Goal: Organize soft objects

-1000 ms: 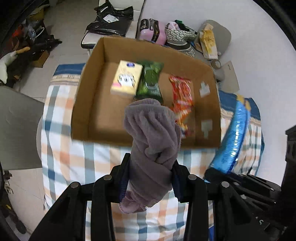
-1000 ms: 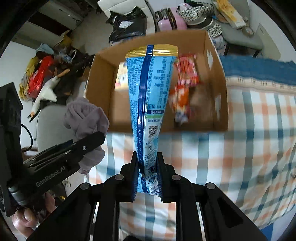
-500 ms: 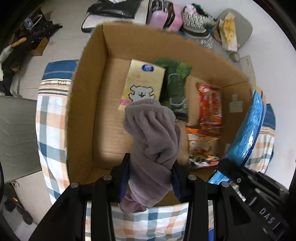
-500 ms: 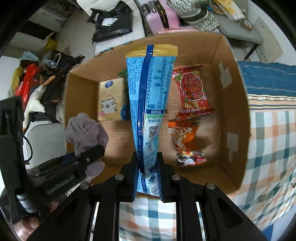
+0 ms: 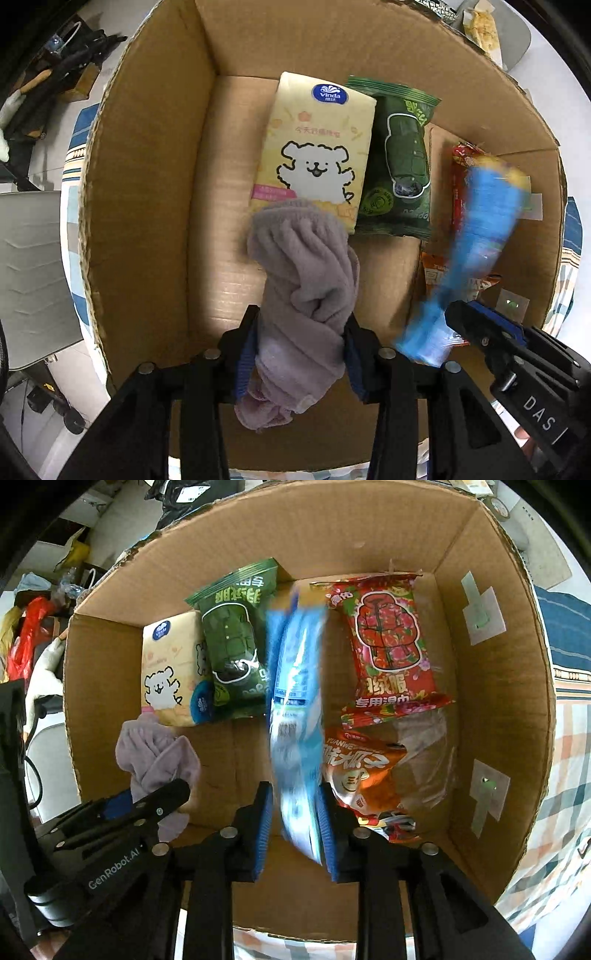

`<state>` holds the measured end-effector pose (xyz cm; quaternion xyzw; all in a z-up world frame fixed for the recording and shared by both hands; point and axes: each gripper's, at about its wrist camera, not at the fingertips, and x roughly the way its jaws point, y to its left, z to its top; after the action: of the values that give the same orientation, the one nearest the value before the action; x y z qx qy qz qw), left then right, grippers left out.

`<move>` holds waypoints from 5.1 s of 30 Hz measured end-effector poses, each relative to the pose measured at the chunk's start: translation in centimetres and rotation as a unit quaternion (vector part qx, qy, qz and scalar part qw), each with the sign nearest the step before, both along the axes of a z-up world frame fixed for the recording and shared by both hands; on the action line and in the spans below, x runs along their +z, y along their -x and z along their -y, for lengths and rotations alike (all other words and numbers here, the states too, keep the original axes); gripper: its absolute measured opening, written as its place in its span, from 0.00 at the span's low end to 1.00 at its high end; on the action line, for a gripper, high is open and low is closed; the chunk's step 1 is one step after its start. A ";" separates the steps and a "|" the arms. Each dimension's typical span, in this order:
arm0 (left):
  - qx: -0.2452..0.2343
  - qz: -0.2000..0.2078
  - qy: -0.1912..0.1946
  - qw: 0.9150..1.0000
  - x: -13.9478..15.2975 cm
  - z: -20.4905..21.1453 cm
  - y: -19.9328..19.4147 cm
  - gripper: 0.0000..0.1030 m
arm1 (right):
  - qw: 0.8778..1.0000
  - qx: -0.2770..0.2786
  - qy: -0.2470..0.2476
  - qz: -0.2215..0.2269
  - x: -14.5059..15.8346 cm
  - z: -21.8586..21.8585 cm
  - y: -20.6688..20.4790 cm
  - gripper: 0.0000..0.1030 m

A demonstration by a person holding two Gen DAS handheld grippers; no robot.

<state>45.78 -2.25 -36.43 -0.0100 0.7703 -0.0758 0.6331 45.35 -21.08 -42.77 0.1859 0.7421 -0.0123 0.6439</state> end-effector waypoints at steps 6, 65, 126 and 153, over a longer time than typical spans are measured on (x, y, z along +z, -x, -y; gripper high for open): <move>-0.001 0.008 -0.008 1.000 0.5 0.5 0.5 0.47 | 1.000 0.006 0.008 0.006 0.8 0.0 -0.1 0.41; 0.013 0.350 -0.039 0.936 25.8 0.0 22.0 0.99 | 0.960 0.023 0.128 0.250 24.5 2.0 23.5 0.96; 0.039 0.436 -0.031 0.899 37.8 -2.0 32.3 0.99 | 0.913 0.023 0.185 0.363 38.6 0.3 34.1 0.96; 0.036 0.438 -0.031 0.898 37.8 -2.1 32.2 0.99 | 0.912 0.034 0.179 0.368 38.6 0.2 33.5 0.96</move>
<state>13.53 -0.13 1.33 0.0158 0.4165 -0.0254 0.9087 11.86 -21.32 -4.13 0.0335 0.4442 -0.0541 0.8937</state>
